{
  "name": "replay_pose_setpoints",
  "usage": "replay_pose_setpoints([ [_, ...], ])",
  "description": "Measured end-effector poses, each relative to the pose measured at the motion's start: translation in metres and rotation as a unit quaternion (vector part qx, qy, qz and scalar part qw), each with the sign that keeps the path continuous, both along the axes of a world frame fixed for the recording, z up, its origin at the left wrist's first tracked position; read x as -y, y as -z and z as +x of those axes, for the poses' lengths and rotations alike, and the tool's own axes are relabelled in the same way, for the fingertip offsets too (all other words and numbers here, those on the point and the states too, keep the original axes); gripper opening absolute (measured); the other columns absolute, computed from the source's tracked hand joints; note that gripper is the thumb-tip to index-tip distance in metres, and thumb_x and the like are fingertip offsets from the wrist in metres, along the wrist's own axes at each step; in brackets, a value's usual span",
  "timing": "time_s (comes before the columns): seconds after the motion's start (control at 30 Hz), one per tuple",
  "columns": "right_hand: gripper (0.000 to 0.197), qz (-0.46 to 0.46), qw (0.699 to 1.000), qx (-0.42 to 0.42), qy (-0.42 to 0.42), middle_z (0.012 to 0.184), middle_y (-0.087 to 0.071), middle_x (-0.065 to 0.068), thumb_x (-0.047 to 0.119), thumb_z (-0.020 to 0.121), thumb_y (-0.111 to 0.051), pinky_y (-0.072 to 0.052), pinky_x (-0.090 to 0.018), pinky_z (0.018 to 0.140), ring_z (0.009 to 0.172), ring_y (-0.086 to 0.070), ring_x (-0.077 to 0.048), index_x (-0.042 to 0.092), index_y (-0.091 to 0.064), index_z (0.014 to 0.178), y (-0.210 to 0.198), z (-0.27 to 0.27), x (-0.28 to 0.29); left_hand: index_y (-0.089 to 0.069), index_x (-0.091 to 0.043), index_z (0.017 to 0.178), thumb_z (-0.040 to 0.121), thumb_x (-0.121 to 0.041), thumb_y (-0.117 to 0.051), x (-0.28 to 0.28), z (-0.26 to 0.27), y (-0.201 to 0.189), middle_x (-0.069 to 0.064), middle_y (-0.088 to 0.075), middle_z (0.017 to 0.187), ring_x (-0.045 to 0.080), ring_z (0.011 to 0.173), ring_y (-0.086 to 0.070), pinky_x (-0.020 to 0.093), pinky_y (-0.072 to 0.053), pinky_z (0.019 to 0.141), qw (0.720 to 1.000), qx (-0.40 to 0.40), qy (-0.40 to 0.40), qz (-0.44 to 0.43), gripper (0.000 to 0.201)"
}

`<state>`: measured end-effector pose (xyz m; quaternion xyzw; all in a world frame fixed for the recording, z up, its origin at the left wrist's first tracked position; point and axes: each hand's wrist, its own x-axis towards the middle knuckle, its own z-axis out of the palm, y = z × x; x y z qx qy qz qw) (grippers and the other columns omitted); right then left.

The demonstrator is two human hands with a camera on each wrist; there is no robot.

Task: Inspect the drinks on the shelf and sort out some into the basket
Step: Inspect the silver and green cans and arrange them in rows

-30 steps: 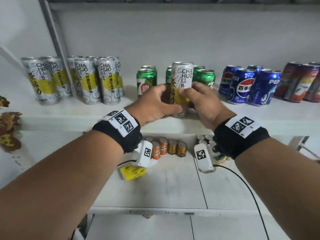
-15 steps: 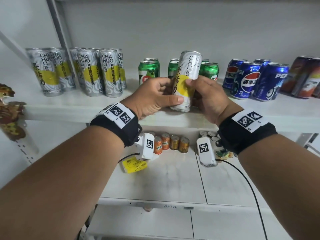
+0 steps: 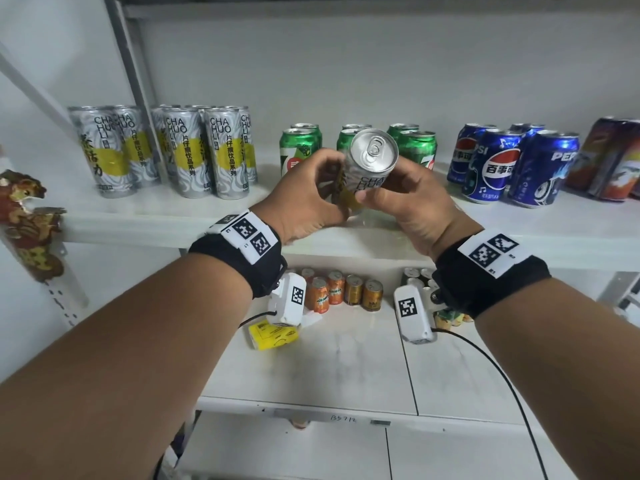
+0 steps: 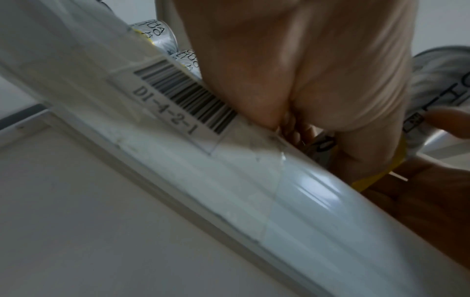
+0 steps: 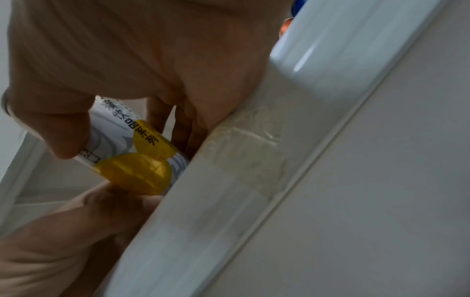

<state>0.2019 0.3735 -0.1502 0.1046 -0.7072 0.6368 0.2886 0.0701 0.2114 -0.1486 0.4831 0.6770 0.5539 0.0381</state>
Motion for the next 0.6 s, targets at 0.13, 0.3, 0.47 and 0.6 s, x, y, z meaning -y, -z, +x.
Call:
replay_pose_setpoints([
  [0.13,0.048,0.012,1.000,-0.003,-0.017,0.119,-0.077,-0.006,0.003,0.079,-0.087,-0.059,-0.035,0.095,0.115,-0.072,-0.022,0.020,-0.073,0.121,0.0010,0.0003,-0.0020,-0.059,-0.017,0.136,0.072,-0.006,-0.098,-0.0005,0.0000,-0.0019,0.000,-0.071,0.132,0.011,0.125,-0.068,0.031,-0.056,0.109,1.000,0.000,0.005,-0.008,0.076],
  [0.3,0.051,-0.006,1.000,0.001,-0.023,0.120,-0.077,-0.008,0.003,0.078,-0.086,-0.058,-0.033,0.093,0.113,-0.072,-0.021,0.012,-0.069,0.125,0.0014,0.0005,-0.0040,-0.063,-0.018,0.134,0.073,-0.008,-0.100,0.0002,0.0007,-0.0008,-0.003,-0.075,0.131,0.011,0.126,-0.069,0.036,-0.056,0.111,0.999,0.028,0.023,-0.004,0.072],
  [0.47,0.056,-0.008,1.000,-0.001,-0.021,0.128,-0.072,-0.016,0.008,0.082,-0.081,-0.057,-0.035,0.098,0.116,-0.070,-0.022,0.001,-0.062,0.134,-0.0009,0.0019,-0.0041,-0.062,-0.012,0.138,0.076,0.007,-0.093,0.0000,0.0021,-0.0033,0.004,-0.073,0.134,0.016,0.127,-0.070,0.045,-0.060,0.106,0.997,0.062,0.037,-0.003,0.072],
  [0.6,0.057,0.011,1.000,0.012,-0.018,0.126,-0.074,-0.012,0.011,0.081,-0.084,-0.056,-0.033,0.097,0.116,-0.070,-0.020,0.003,-0.063,0.133,-0.0009,0.0027,-0.0031,-0.058,-0.007,0.142,0.077,0.011,-0.090,0.0012,0.0031,-0.0036,0.011,-0.069,0.139,0.024,0.132,-0.066,0.050,-0.057,0.110,0.998,0.055,0.032,-0.007,0.075],
])
